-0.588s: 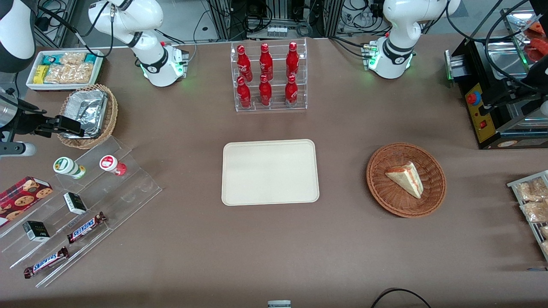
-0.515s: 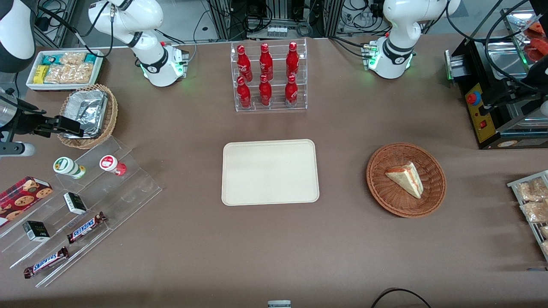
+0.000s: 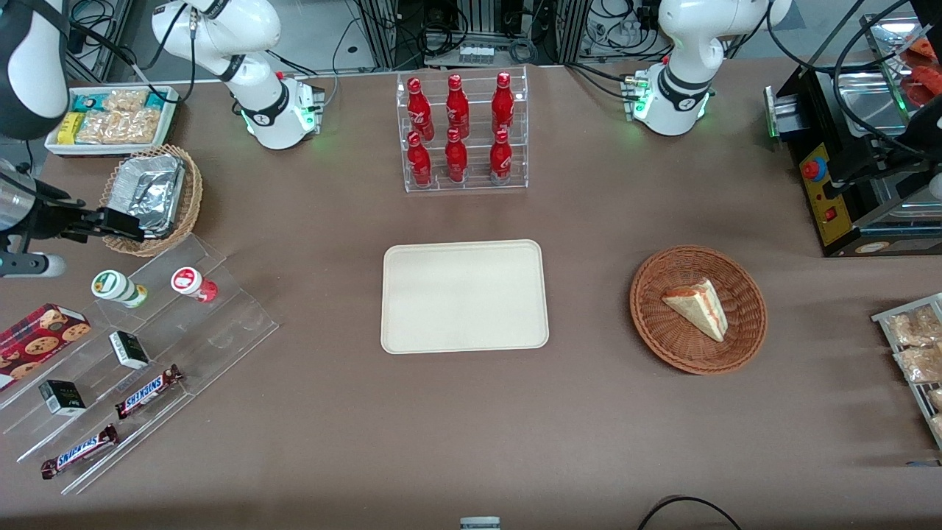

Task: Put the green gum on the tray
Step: 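Move the right gripper down toward the green-labelled gum bottle on the acrylic display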

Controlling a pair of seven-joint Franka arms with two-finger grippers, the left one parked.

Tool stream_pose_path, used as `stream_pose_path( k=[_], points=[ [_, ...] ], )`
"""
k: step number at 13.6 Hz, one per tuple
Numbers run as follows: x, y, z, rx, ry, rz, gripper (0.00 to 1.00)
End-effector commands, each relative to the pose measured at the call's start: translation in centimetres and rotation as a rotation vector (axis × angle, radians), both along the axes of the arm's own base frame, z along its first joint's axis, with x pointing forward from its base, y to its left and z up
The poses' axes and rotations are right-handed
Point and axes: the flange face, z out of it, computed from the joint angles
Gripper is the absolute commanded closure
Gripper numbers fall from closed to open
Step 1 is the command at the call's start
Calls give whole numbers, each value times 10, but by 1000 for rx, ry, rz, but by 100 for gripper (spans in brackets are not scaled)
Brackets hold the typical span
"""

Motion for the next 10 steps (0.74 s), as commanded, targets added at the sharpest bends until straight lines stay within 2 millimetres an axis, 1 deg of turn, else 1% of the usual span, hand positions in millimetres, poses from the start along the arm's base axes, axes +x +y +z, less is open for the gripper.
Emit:
stream_pose_path(
  k=[1, 2, 3, 5, 6, 7, 10],
  points=[
    [-3, -25, -25, 0, -22, 67, 0],
    [-4, -29, -35, 5, -37, 118, 0],
    [-6, -44, -44, 10, -45, 152, 0],
    [-7, -59, -54, 17, -65, 240, 0],
    [-8, -72, -60, 19, -75, 283, 0],
    [-7, -79, -65, 20, -88, 348, 0],
    [-7, -106, -87, 23, -108, 520, 0]
  ],
)
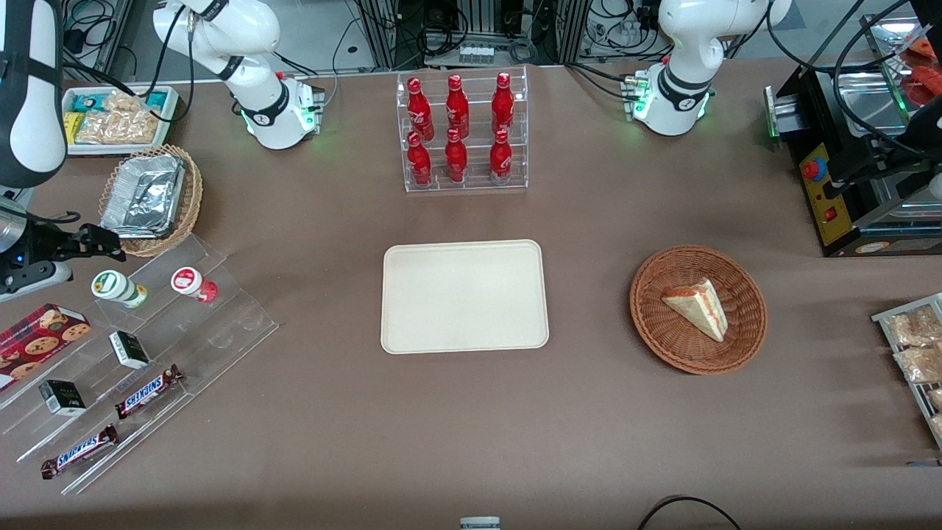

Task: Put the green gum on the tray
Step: 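Move the right gripper down toward the green-labelled gum bottle on the acrylic display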

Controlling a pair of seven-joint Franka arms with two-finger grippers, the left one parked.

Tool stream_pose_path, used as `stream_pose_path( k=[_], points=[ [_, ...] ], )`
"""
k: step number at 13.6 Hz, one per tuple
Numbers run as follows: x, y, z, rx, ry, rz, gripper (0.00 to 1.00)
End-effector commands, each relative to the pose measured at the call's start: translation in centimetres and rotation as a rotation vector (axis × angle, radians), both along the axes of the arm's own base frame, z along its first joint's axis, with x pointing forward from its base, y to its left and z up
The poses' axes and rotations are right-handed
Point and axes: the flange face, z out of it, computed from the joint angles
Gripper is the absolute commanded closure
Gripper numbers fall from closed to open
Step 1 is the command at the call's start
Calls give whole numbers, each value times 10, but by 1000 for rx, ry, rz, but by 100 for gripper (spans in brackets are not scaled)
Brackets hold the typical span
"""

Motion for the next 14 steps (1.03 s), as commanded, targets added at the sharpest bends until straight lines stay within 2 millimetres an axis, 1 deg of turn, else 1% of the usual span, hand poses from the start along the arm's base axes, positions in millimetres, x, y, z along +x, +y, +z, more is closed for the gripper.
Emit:
stream_pose_path(
  k=[1, 3, 5, 6, 7, 11, 13, 14],
  points=[
    [0, -21, -17, -16, -20, 161, 0],
    [2, -35, -28, -13, -30, 246, 0],
    [4, -43, -38, -10, -31, 311, 0],
    [3, -49, -43, -1, -32, 310, 0],
    [2, -51, -47, 6, -27, 309, 0],
    [-4, -49, -65, 23, -35, 297, 0],
    [-10, -53, -75, 30, -42, 278, 0],
    [-11, -53, -78, 32, -46, 277, 0]
  ],
)
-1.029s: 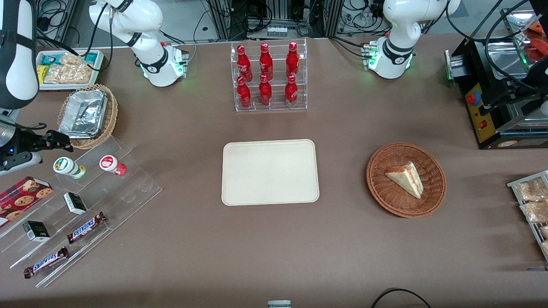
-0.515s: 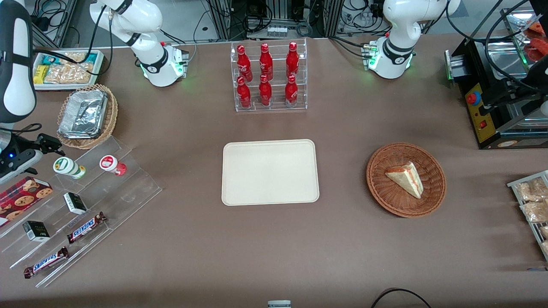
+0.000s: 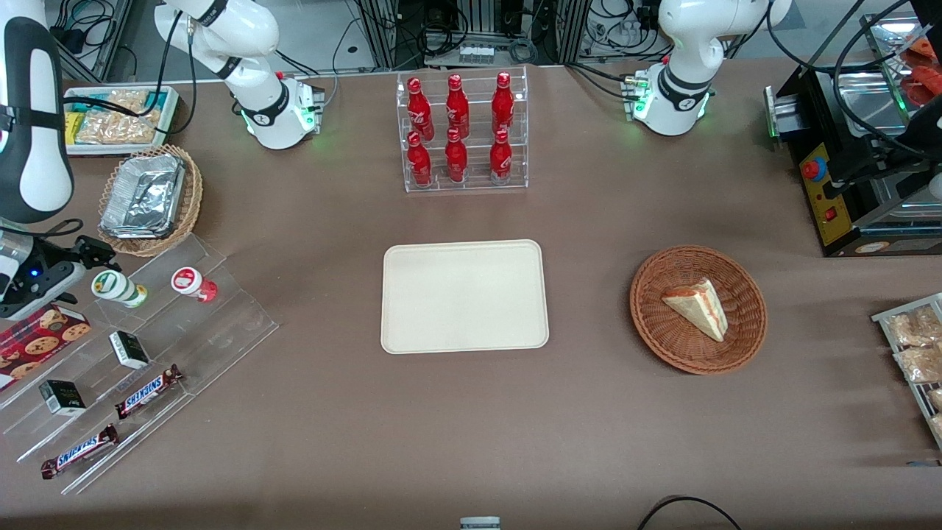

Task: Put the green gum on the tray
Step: 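Close the right gripper on the green-labelled gum bottle's cap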

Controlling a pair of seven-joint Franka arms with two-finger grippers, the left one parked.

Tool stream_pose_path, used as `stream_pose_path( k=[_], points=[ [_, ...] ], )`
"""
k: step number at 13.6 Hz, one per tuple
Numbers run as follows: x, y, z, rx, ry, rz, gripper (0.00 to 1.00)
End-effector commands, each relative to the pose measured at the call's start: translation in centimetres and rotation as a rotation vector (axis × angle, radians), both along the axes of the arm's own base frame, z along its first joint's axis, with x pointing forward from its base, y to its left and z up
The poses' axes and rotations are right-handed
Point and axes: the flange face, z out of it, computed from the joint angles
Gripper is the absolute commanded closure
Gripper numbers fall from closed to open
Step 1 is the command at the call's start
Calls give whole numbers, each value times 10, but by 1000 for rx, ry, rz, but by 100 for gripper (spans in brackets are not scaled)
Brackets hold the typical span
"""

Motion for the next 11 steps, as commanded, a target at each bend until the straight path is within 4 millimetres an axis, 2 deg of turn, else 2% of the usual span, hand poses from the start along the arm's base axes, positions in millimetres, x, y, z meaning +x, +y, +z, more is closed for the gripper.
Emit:
stream_pose_path(
  k=[1, 3, 4, 5, 6, 7, 8, 11],
  points=[
    [-9, -4, -9, 14, -33, -9, 0],
    [-12, -3, -18, 9, -44, -9, 0],
    [-13, -2, -22, 7, -47, -10, 5],
    [-14, -2, -22, 7, -48, -8, 29],
    [-14, -1, -22, 7, -48, -8, 64],
    [-14, 0, -21, 7, -48, -8, 89],
    [-13, 0, -21, 8, -47, -10, 100],
    [-13, 6, -8, 10, -52, -14, 100]
  ],
)
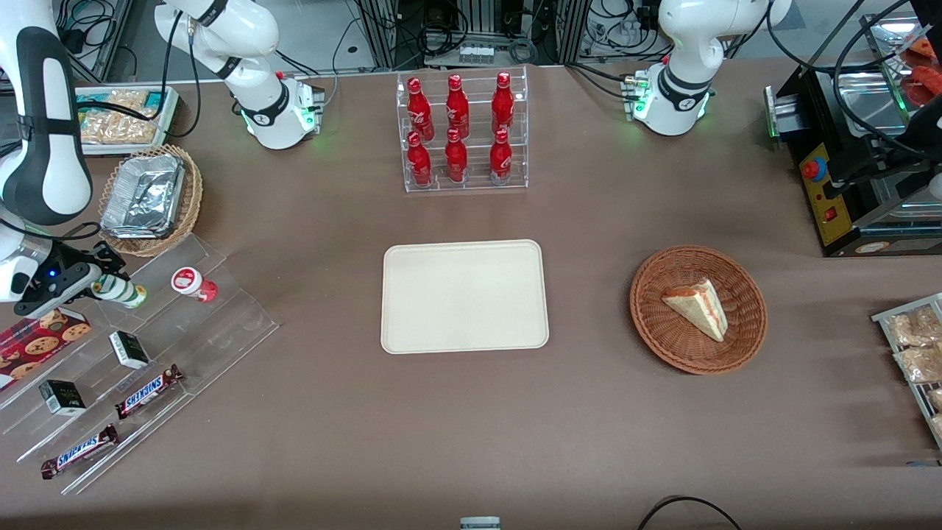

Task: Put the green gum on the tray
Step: 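Close the right gripper on the green-labelled gum bottle's cap, then lift the gum bottle and carry it over the cream tray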

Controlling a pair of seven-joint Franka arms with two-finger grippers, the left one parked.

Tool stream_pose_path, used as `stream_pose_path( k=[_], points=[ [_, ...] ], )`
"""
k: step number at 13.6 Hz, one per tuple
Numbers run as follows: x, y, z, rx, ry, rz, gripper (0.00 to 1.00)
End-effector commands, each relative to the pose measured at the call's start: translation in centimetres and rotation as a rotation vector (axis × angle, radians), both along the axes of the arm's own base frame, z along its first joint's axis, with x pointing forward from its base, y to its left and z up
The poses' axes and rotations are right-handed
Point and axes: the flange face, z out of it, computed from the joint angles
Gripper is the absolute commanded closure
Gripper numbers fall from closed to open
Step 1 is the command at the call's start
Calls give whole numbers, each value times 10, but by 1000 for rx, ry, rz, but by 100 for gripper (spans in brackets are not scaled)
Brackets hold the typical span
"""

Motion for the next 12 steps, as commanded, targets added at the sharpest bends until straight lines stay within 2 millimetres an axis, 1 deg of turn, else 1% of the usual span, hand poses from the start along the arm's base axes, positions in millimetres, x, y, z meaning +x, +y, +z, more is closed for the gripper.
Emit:
stream_pose_path(
  k=[1, 2, 4, 6, 8, 12],
  points=[
    [-5, 8, 20, 17, -21, -13, 100],
    [-1, 13, 31, 21, -15, -22, 100],
    [10, 32, 48, 24, -10, -32, 100],
    [20, 57, 58, 24, -1, -62, 100],
    [30, 91, 58, 24, 4, -83, 100],
    [41, 168, 51, 20, 21, -146, 100]
  ],
)
